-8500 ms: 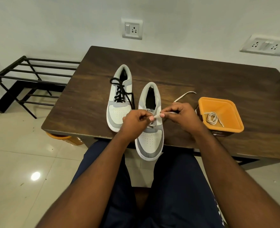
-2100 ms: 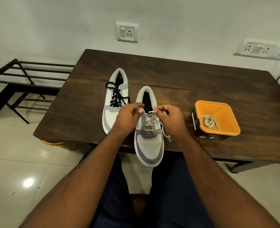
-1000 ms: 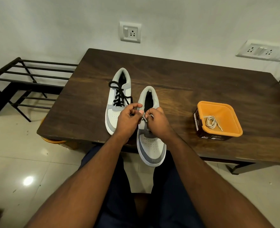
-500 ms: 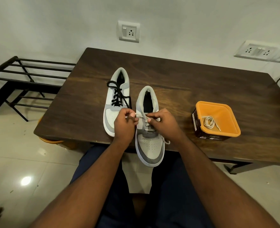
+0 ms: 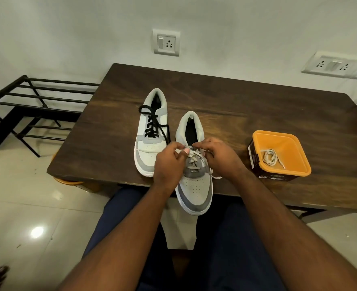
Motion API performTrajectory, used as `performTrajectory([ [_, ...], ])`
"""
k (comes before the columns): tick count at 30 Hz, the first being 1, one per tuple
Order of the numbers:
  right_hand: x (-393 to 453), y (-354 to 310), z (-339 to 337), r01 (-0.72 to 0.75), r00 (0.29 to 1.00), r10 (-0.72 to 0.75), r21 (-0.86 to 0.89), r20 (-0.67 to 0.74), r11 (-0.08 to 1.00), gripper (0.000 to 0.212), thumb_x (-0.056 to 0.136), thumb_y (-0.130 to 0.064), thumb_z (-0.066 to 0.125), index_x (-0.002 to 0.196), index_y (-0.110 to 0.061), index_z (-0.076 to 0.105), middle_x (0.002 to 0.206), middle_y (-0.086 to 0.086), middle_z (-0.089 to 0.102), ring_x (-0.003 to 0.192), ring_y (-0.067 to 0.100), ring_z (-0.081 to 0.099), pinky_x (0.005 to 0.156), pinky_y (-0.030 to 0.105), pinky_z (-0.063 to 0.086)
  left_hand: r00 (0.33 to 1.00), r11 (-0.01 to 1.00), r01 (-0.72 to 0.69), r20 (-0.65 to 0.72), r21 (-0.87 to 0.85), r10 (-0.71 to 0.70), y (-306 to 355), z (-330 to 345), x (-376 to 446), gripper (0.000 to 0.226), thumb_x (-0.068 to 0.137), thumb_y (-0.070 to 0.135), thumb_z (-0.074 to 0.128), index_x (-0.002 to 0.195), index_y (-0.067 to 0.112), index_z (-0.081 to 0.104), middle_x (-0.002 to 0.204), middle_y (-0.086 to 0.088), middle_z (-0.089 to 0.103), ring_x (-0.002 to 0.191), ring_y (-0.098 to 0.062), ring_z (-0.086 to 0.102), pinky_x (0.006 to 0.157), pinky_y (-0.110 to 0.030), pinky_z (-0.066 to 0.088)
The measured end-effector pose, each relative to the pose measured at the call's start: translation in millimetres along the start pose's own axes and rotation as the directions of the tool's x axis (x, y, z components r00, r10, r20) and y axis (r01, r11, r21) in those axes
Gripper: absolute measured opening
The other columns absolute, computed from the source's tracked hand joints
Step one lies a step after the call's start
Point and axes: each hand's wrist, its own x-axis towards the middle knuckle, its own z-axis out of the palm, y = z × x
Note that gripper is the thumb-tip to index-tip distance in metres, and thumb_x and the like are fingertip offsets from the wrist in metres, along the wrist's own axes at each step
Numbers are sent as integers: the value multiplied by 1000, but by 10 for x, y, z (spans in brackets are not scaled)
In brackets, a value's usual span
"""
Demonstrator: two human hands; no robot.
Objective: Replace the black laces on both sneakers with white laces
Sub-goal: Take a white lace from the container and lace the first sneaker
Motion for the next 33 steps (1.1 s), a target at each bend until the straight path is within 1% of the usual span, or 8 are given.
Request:
performTrajectory([
  [5,43,76,-44,-4,1000,5,-58,21,998,40,89,1,50,118,-20,69,123,-2,66,112,14,58,90,19,39,981,977,85,-158,-193,-117,-86,-137,166,13,93,15,64,81,19,66,73,-3,69,58,-13,61,55,-28,52],
  [9,40,127,-26,0,1000,0,-20,2,1000,38,85,1,57,114,-21,71,121,-4,68,111,13,61,95,22,43,822,961,186,-504,-203,-265,-353,-570,425,9,89,25,69,93,25,62,87,-5,71,71,-21,68,64,-45,59],
  [12,60,125,12,-18,1000,19,-32,15,999,35,86,-4,61,114,-22,71,121,-5,67,111,12,60,90,17,39,904,996,93,-419,13,-79,-201,-398,150,31,90,46,65,110,25,54,77,-2,67,66,-20,63,61,-33,52],
  [14,67,114,17,-34,999,34,-21,9,999,31,86,-9,63,113,-23,71,121,-7,68,109,10,60,86,14,36,957,996,73,-284,53,-55,-85,-150,-50,31,90,48,63,95,17,59,65,-2,61,60,-21,57,55,-29,43],
  [18,54,95,27,-65,998,65,-8,-9,998,27,88,-17,64,112,-25,71,117,-8,69,104,9,62,80,16,36,912,861,375,-31,-343,-409,-75,123,-87,51,87,50,66,69,2,58,55,-12,55,48,-22,51,47,-33,44],
  [23,79,91,32,-87,996,87,-51,-19,995,25,90,-17,61,110,-27,72,114,-7,70,98,11,64,82,22,46,874,668,422,79,-613,-480,134,67,16,13,90,14,69,81,5,63,53,-3,52,44,-13,46,40,-22,40],
  [28,55,99,5,-110,994,110,-61,2,992,35,87,-9,55,109,-31,71,111,-4,71,64,10,59,70,34,55,783,515,304,-98,-802,-615,19,-277,234,6,89,10,69,89,9,64,68,-3,59,52,-9,51,47,-23,48],
  [33,37,100,28,-93,995,93,3,-23,996,36,89,-5,56,113,-26,71,114,-6,70,96,10,64,86,26,51,858,554,167,-157,-816,-489,130,-310,164,10,99,20,55,92,15,60,77,-3,65,77,-17,61,65,-30,53],
])
